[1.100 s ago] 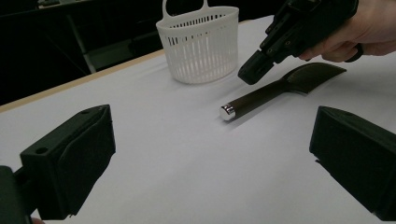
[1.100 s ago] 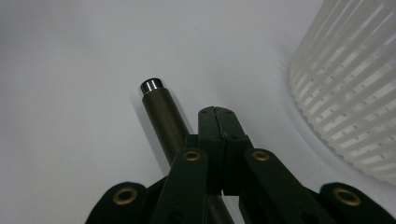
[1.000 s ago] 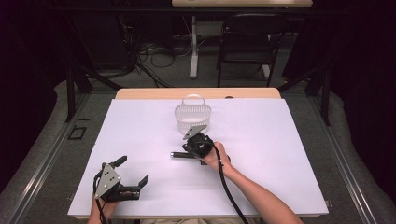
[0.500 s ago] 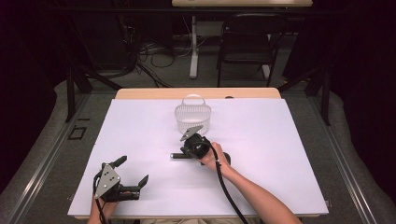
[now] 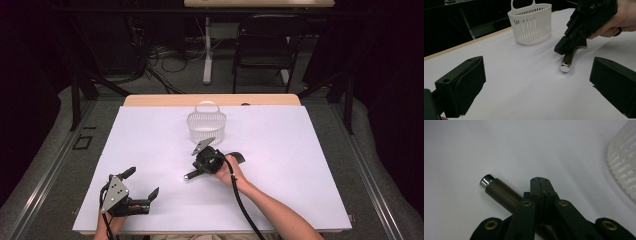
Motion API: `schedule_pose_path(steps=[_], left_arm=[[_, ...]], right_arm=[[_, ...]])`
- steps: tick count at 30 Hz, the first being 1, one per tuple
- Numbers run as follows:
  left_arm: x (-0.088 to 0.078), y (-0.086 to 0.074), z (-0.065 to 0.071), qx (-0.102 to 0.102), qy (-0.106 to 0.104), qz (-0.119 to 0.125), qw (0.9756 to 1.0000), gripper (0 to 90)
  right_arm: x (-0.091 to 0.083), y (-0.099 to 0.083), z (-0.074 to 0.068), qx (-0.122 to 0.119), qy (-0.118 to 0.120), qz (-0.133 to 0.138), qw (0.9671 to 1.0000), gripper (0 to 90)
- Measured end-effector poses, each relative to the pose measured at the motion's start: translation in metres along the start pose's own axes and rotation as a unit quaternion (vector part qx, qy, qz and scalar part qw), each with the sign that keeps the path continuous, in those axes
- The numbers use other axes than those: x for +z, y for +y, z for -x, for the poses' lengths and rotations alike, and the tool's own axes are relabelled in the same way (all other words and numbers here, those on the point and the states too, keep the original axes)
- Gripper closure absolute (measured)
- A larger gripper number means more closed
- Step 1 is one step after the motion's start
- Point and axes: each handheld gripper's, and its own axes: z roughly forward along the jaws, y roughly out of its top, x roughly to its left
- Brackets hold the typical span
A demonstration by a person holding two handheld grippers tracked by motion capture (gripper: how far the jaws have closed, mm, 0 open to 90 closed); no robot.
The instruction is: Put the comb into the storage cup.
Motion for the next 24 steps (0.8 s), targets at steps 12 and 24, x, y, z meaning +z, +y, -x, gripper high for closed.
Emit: schedule_pose_path(steps=[12, 24], left_arm=[[0.0002, 0.0003, 0.0005, -0.001, 0.001, 0.000, 1.0000, 0.5], [0.0001, 0.0003, -0.0001, 0.002, 0.001, 0.000, 1.0000, 0.7]], right_arm=[[-0.0026, -0.0054, -0.0087, 0.004, 0.014, -0.013, 0.9998, 90.0], [-0.0076, -0.0094, -0.0101, 0.004, 0.016, -0.032, 0.9994, 90.0]])
